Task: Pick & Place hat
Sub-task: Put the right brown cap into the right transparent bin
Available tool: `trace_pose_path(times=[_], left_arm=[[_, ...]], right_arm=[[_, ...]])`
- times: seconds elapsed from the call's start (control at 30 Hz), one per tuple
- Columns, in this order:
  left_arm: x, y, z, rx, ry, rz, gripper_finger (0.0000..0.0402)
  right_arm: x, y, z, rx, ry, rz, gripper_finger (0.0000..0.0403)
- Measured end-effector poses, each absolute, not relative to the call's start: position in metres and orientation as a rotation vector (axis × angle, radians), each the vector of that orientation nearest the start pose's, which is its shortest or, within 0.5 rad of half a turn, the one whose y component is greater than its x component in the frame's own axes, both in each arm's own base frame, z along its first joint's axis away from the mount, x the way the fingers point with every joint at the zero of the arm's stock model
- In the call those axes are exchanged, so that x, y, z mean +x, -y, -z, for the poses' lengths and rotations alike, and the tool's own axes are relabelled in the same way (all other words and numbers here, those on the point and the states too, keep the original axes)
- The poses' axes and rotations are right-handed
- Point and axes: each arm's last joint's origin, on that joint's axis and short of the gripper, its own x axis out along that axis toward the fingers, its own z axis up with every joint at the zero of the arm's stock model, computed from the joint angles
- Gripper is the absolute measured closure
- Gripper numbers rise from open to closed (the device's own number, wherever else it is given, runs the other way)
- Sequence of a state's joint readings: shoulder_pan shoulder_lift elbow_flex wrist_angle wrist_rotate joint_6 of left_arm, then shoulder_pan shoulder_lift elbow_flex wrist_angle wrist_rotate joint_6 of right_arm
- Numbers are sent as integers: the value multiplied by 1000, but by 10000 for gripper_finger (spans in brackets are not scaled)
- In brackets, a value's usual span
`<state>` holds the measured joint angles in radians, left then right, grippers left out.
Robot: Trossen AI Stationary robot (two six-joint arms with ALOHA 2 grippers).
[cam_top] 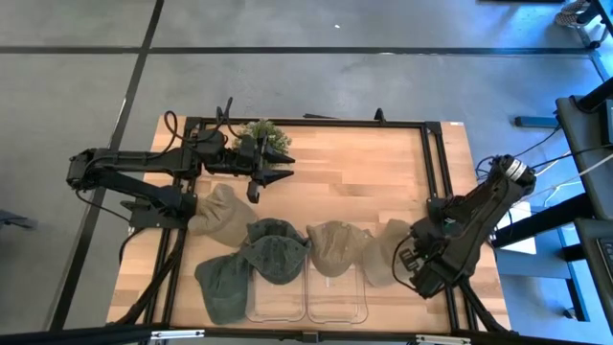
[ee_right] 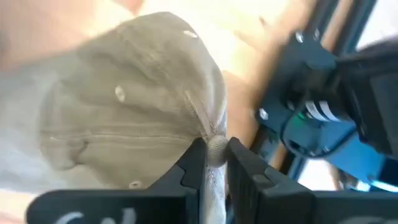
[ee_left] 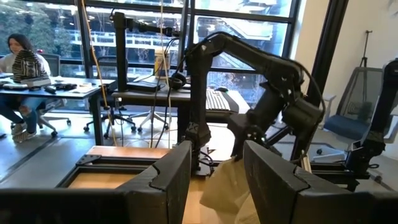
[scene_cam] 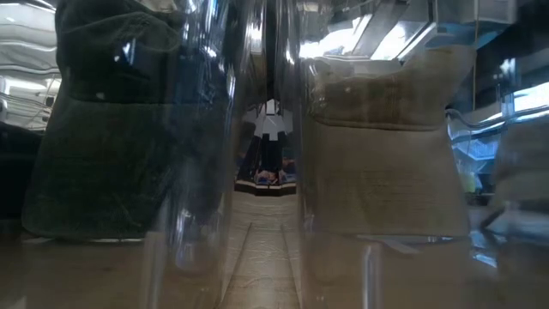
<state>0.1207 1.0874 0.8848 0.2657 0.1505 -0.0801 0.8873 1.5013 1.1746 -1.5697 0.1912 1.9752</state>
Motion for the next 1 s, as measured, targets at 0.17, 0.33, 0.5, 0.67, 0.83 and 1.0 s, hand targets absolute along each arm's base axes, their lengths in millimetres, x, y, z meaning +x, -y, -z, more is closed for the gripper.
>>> trace_pose_path(times=[0.17, 0.33, 0.5, 0.67, 0.83, 1.0], left_arm=[[244, -25, -353, -73, 60, 33, 258], [244, -25, -352, -80, 53, 35, 258], [245, -24, -352, -80, 52, 36, 258], [245, -24, -351, -80, 41, 36, 258], [245, -22, -347, -91, 0, 44, 258], [246, -16, -347, -86, -2, 67, 258]], right_arm=[[157, -168, -271, 500, -1195, 974, 355], [168, -169, -293, 482, -1175, 857, 355], [179, -168, -321, 463, -1042, 761, 355], [190, -160, -350, 398, -960, 668, 355], [203, -144, -378, 278, -879, 605, 355], [213, -120, -413, 111, -767, 587, 355]])
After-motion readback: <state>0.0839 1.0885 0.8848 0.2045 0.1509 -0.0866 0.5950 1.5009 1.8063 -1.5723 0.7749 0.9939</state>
